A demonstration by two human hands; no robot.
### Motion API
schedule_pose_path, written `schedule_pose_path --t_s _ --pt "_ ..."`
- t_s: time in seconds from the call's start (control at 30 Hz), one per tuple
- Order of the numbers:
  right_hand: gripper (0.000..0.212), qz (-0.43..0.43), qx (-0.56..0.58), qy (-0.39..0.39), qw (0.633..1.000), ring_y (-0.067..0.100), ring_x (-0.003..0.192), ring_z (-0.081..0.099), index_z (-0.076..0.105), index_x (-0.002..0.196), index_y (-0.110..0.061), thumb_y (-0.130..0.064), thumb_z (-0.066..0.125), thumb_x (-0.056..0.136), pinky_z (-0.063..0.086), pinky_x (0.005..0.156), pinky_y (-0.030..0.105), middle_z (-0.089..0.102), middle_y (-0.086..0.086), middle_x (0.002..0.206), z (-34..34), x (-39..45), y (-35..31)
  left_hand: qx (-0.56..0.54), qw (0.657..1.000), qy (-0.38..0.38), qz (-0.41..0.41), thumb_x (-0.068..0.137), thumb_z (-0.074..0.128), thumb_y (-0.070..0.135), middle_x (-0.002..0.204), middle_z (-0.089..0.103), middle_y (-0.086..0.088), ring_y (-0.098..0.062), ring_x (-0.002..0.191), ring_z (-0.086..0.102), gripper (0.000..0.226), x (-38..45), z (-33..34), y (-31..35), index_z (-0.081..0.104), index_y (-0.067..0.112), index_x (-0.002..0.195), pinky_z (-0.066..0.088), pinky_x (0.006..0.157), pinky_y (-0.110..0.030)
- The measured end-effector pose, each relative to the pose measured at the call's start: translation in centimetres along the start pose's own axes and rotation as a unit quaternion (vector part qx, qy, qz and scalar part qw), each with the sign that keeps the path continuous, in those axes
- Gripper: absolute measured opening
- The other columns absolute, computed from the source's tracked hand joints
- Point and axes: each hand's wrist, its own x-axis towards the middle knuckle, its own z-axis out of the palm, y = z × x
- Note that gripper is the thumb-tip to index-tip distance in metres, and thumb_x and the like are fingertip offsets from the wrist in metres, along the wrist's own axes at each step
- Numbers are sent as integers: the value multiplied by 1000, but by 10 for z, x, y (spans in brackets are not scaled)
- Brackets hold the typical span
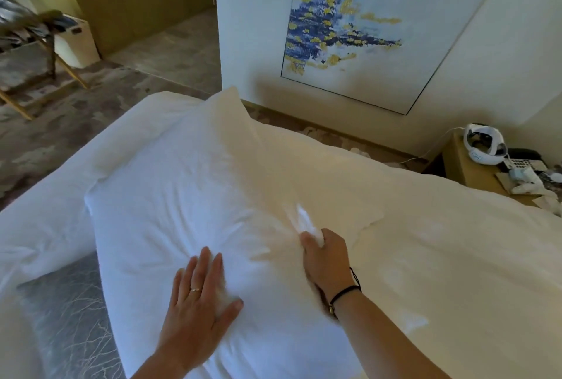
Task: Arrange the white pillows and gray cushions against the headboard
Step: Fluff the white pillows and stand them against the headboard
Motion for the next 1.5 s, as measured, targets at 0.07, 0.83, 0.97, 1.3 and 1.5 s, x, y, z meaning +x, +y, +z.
schedule_pose_path --t_s 0.07,0.83,0.97,1.3,1.5 --pt "41 -52 23 26 998 19 57 35 34 61 -19 -29 62 88 36 57 39 38 -3 58 -18 -18 -13 -4 1000 13 10 88 20 77 164 12 -13 -34 148 17 91 -17 -13 25 13 17 157 14 117 -46" --pt "18 -156 -224 117 955 11 63 51 60 75 -20 -21 75 84 40 54 28 57 -9 69 -505 -280 191 123 902 -228 345 56 45 97 149 45 9 -13 136 38 106 -45 -33 458 35 39 145 22 113 -31" --pt "15 -53 -220 129 966 12 72 52 60 82 -21 -29 72 86 40 63 24 57 -9 77 -536 -298 280 176 884 -209 380 56 40 98 143 51 7 -17 129 46 108 -76 28 510 41 33 143 31 107 -33" --pt "56 -105 -297 95 944 17 105 60 60 122 -27 -64 56 81 42 96 36 66 -8 113 -507 -278 312 217 913 -199 283 90 49 57 113 63 4 -20 106 57 43 -91 48 517 58 25 118 40 90 -30" --pt "60 -96 -314 69 942 11 113 56 55 128 -32 -68 49 80 35 102 34 63 -15 118 -486 -266 302 180 934 -127 283 90 61 42 88 67 4 -20 84 63 21 -112 45 505 65 22 94 41 76 -29"
